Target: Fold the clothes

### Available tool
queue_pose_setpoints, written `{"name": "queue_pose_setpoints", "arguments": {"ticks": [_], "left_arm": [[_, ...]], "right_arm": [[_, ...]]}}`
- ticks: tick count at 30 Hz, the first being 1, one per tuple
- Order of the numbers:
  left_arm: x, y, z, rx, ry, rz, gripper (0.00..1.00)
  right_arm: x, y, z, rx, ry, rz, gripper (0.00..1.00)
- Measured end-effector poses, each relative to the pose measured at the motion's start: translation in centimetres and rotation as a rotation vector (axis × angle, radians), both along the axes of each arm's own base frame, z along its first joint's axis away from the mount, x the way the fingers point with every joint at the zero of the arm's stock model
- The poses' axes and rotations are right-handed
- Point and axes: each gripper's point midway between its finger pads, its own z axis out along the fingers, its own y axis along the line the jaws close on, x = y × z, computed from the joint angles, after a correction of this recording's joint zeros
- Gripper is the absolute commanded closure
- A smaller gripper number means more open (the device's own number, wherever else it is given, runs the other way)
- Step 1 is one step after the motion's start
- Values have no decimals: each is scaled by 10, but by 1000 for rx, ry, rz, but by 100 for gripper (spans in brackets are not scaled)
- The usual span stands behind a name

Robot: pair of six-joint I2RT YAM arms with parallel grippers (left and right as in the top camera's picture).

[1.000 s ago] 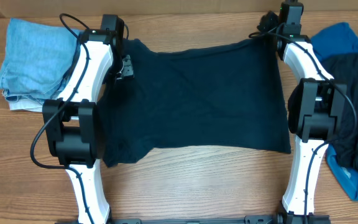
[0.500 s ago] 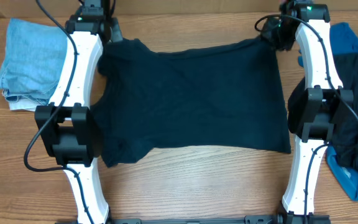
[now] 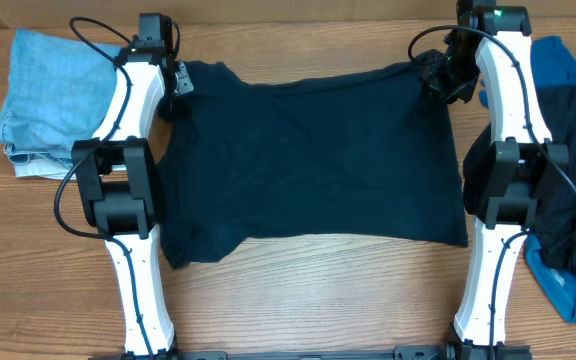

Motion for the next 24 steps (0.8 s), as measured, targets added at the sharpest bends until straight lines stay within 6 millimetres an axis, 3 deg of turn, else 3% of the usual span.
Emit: {"name": "queue_pose_setpoints", "arguments": {"ticks": [2,6,8,12,18,24], "left_arm": [[0,-2,9,-12,7,-5,96],[33,-5,67,-26,-151,-15,96],[39,-5,73,-28,-181,-16,96],[42,-5,65,-28,-180,-16,96],[27,-7,4,-40,-39,-19,96],[5,-9,-7,-51,60,-20,96]], "right_arm": [[1,0,0,-3,-3,0,78],[0,-1,0,-4,-1,0,78],[-2,-1,0,-4,10,0,78],[-5,-2,-1,-10,23,0,78],[-6,-2,-1,-11,24,0,78],[-5,-2,-1,-10,21,0,78]]}}
